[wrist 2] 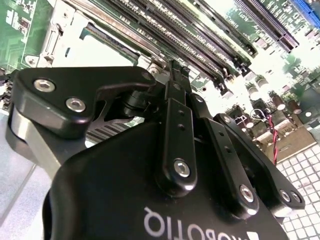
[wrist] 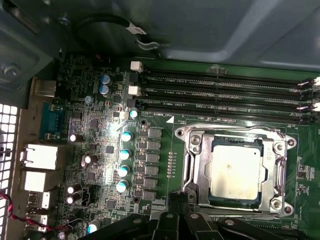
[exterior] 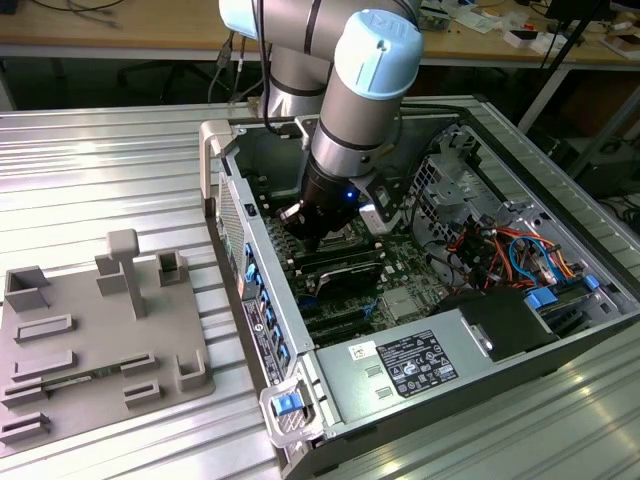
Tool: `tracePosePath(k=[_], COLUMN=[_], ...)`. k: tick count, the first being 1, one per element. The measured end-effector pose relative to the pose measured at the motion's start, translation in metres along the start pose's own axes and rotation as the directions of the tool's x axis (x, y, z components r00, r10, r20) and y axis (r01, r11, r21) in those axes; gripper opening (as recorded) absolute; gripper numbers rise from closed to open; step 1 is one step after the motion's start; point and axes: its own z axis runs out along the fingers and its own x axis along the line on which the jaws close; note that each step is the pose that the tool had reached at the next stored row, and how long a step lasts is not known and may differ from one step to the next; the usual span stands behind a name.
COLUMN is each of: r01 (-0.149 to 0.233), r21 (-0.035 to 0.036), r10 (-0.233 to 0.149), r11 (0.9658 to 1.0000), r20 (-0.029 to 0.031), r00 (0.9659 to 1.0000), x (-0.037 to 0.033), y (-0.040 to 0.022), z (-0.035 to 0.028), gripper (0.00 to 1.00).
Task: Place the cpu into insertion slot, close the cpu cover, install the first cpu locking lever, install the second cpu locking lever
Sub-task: 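Install the second cpu locking lever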
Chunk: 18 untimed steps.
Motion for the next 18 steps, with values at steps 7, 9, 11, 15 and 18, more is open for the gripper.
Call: tracePosePath(k=[7,9,11,15,18], r01=[0.008,0.008,0.008,0.009,0.008], r21=[-0.0323,-0.0323,-0.032,-0.025,0.0037], r10=[-0.008,-0.008,-0.008,-0.008,-0.008], r11=[0.9994,0.9994,0.9995,0.9997,1.0], r20=[0.0022,0.0026,0.0026,0.0023,-0.0008], r00=[1.0,1.0,1.0,1.0,1.0], x=[0.0004,0.0005,0.0006,0.0005,0.0006], y=[-0.0009,-0.0023,-0.0032,-0.0032,-0.0031], z=[0.0044,0.0045,0.0044,0.0032,0.0023], gripper=[0.11,0.11,0.11,0.11,0.11])
